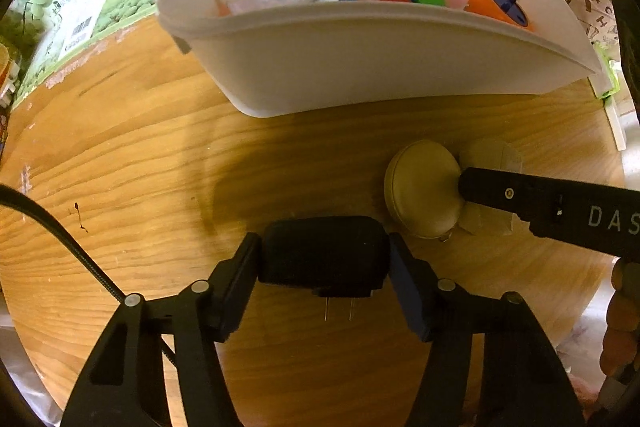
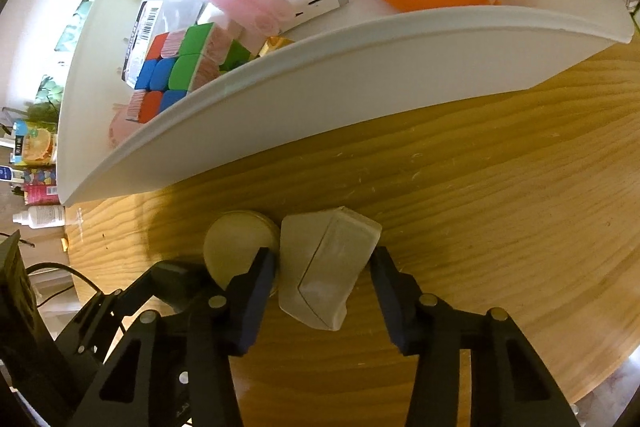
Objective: Organize rigid objects
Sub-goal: 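Grasp the black plug adapter with the left gripper while the right gripper grasps the white angular block, then carry the plug adapter and white block into the white bin and open both grippers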
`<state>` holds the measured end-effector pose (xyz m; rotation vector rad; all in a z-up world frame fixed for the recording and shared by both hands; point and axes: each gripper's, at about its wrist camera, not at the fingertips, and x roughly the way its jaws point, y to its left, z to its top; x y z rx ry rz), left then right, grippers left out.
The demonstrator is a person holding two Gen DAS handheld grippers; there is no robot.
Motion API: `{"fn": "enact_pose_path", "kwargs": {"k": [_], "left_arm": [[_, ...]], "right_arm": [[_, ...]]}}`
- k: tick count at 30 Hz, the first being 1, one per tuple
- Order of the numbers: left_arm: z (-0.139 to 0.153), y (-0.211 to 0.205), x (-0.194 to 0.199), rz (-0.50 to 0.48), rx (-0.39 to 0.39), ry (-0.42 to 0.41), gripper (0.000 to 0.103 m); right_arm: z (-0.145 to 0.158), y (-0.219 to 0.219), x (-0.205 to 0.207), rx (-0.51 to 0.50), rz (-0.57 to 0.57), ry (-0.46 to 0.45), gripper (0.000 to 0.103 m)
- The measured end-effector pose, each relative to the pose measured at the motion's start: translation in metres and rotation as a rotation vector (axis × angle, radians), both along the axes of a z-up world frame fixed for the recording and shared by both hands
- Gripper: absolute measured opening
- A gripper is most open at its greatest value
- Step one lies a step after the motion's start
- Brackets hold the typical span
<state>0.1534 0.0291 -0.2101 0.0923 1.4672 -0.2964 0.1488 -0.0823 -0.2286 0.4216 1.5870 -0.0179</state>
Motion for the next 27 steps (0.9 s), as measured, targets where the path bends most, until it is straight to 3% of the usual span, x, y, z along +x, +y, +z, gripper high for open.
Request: {"fn": "enact_pose_path", "kwargs": {"k": [11, 20, 27], "left_arm": [[-0.002, -0.002, 0.005, 0.000, 0.001, 0.015, 0.066], [-0.003, 0.008, -0.013, 0.025, -0.019, 0.045, 0.066], [0.011, 0.009, -0.030, 0.025, -0.018, 0.030, 0.066]], "right_arm": [[-0.002, -0.013, -0.012, 0.037, -0.009, 0.018, 0.046], [-0.004, -0.006, -0.031, 0.120, -0.033, 0.053, 0.046], [0.014, -0.004, -0.046, 0.127, -0.021, 0.009, 0.046]]}}
